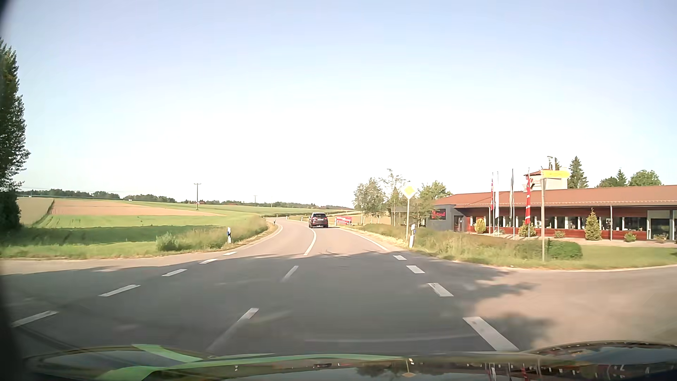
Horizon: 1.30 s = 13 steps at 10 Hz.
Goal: Follow the waypoints while adhering to traffic rules and regulations
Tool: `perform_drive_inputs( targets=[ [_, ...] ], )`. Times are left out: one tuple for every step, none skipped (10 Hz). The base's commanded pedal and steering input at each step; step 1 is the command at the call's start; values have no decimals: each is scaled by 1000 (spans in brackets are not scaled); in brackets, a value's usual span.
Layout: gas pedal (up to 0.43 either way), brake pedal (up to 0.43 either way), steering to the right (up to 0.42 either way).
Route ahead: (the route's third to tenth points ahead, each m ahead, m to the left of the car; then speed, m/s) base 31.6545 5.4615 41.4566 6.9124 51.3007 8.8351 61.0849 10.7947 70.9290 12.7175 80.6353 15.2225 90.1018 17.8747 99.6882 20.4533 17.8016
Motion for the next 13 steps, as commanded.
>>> perform_drive_inputs(
  targets=[
    [130,0,-22],
    [130,0,-21],
    [138,0,-21],
    [150,0,-21],
    [169,0,-21],
    [169,0,-21],
    [177,0,-21],
    [189,0,-22],
    [189,0,-22],
    [189,0,-22],
    [189,0,-22],
    [189,0,-22],
    [177,0,-22]
  ],
)
